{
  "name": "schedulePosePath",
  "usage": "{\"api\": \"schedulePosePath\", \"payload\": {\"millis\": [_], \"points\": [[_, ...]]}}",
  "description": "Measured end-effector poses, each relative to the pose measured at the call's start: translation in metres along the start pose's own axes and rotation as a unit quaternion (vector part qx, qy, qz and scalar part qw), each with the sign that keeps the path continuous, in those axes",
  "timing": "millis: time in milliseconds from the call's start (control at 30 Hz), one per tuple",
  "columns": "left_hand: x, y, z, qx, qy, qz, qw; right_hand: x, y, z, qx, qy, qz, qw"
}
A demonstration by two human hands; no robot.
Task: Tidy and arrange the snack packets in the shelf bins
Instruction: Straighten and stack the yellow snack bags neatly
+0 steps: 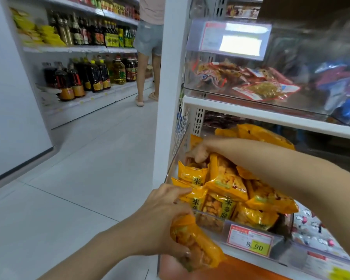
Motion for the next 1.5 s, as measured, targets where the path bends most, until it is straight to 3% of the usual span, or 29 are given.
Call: {"api": "schedulePosePath", "payload": {"millis": [100, 467, 733, 933, 1167, 1367, 1500], "points": [[-0.001, -0.001, 0.0, 0.003, 0.0, -0.004, 1.0, 0.002, 0.006, -0.005, -0.008, 0.021, -0.042, 0.999], [-0.003, -0.002, -0.002, 0.005, -0.025, -0.007, 1.0, -0.014, -0.005, 0.008, -0.035, 0.109, 0.014, 0.993], [-0.002, -0.001, -0.003, 0.008, -0.025, -0.006, 1.0, -0.018, -0.005, 0.011, 0.01, 0.074, 0.015, 0.997], [-0.002, -0.001, -0.004, 0.008, -0.031, -0.011, 0.999, -0.018, -0.007, 0.009, -0.009, 0.141, 0.097, 0.985], [-0.001, -0.003, -0.005, 0.003, -0.036, -0.021, 0.999, -0.025, -0.015, 0.018, 0.018, 0.053, 0.264, 0.963], [-0.001, 0.0, -0.006, 0.004, -0.031, -0.016, 0.999, -0.012, -0.005, 0.013, 0.025, 0.005, 0.218, 0.976], [-0.004, -0.001, -0.006, 0.003, -0.044, -0.006, 0.999, -0.016, -0.005, 0.009, 0.022, 0.021, 0.236, 0.971]]}}
Point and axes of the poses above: each hand's wrist, its own y-axis towards the middle knuckle, its own x-axis out of the palm, z = x × y, the point moved 1 cm from there along y, towards the middle knuckle, and after that the axes turned 11 degrees about -x, right-handed, at the moved point
